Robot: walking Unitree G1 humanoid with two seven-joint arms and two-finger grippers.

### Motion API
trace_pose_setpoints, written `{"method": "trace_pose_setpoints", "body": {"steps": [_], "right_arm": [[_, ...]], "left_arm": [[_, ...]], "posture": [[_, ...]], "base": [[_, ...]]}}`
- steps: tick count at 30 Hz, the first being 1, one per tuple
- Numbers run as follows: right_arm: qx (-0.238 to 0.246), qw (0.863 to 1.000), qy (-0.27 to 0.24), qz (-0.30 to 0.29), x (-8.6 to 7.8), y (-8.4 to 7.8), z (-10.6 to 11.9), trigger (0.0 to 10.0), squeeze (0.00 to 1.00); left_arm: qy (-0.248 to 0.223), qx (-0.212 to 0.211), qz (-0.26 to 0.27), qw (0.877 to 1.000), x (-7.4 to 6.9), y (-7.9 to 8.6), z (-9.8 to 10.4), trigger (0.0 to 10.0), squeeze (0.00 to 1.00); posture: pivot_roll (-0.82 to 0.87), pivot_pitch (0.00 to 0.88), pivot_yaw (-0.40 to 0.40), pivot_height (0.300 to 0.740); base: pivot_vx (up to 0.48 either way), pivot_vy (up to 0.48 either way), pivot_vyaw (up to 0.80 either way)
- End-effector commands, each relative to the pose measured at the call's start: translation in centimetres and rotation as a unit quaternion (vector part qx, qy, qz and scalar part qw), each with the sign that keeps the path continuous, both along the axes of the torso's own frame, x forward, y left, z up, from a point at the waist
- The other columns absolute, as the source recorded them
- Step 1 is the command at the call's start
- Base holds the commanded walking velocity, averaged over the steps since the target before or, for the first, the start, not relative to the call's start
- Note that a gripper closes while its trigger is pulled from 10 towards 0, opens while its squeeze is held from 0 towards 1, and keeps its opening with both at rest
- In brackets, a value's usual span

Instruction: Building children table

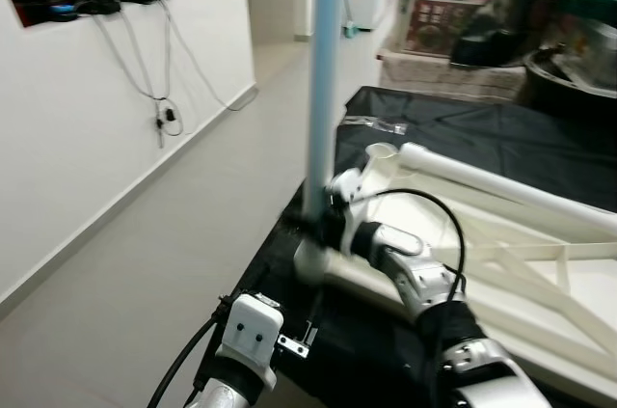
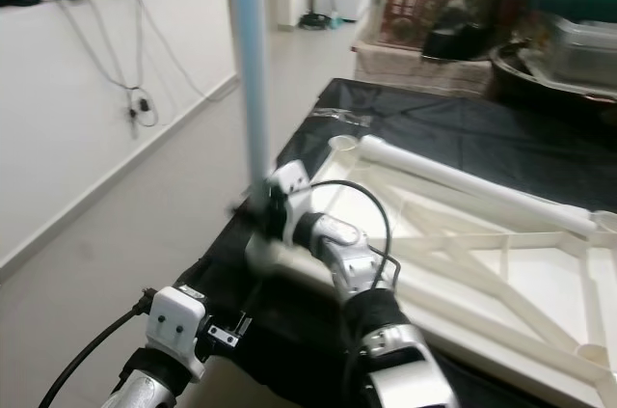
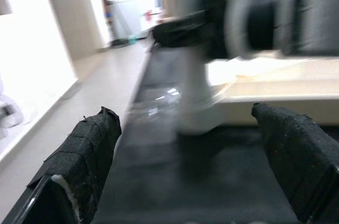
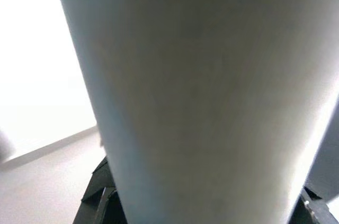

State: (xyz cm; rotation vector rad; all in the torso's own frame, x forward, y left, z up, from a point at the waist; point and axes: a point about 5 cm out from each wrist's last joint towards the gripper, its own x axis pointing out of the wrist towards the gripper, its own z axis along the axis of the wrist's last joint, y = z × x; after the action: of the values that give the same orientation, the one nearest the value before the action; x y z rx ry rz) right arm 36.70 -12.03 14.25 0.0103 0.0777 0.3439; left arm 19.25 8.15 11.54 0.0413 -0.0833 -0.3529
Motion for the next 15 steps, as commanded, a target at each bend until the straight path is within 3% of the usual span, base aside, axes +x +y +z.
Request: {"method": "trace_pose_setpoints", "body": {"steps": [1,2,3,5,7,10,11,14,15], "right_arm": [[-0.01,0.994,0.019,-0.111,-0.3,-2.7,-1.0,0.0,0.0],[-0.01,0.994,0.019,-0.111,-0.3,-2.7,-1.0,0.0,0.0],[-0.008,0.983,0.019,-0.183,-1.1,-3.7,-1.1,0.0,0.0],[-0.008,0.983,0.019,-0.183,-1.1,-3.7,-1.1,0.0,0.0],[0.0,0.964,0.033,-0.264,-2.8,-3.9,-1.8,0.0,0.0],[0.014,0.964,0.042,-0.262,-3.0,-3.2,-2.0,0.0,0.0],[0.023,0.965,0.045,-0.256,-3.0,-2.6,-2.2,10.0,0.0],[0.032,0.972,0.031,-0.231,-2.7,-1.7,-1.9,10.0,0.0],[0.048,0.979,0.013,-0.196,-2.4,-0.9,-1.5,10.0,1.0]], "left_arm": [[0.001,0.002,0.001,1.0,0.0,0.1,-0.1,10.0,0.0],[0.001,0.002,0.001,1.0,0.0,0.1,-0.1,10.0,0.0],[0.001,0.002,0.001,1.0,0.0,0.1,-0.2,10.0,0.0],[0.001,0.002,0.001,1.0,0.0,0.1,-0.2,10.0,0.0],[0.001,0.002,0.001,1.0,0.0,0.1,-0.2,10.0,0.0],[0.001,0.002,0.001,1.0,0.0,0.1,-0.2,10.0,0.0],[0.001,0.003,0.001,1.0,0.0,0.1,-0.2,10.0,0.0],[0.001,0.002,0.001,1.0,0.1,0.0,-0.2,10.0,0.0],[0.001,0.002,0.0,1.0,0.1,0.0,-0.1,10.0,0.0]], "posture": [[0.07,0.0,-0.022,0.74],[0.07,0.0,-0.022,0.74],[0.07,0.0,-0.022,0.74],[0.07,0.0,-0.022,0.74],[0.07,0.0,-0.022,0.74],[0.07,0.0,-0.022,0.74],[0.07,0.0,-0.022,0.74],[0.07,0.0,-0.023,0.74],[0.07,0.0,-0.023,0.74]], "base": [[0.0,0.0,0.0],[0.0,0.0,0.0],[0.0,0.0,0.0],[0.0,0.0,0.0],[0.0,0.0,0.0],[0.0,0.0,0.0],[0.0,0.0,0.0],[0.0,0.0,0.0],[0.0,0.0,0.0]]}}
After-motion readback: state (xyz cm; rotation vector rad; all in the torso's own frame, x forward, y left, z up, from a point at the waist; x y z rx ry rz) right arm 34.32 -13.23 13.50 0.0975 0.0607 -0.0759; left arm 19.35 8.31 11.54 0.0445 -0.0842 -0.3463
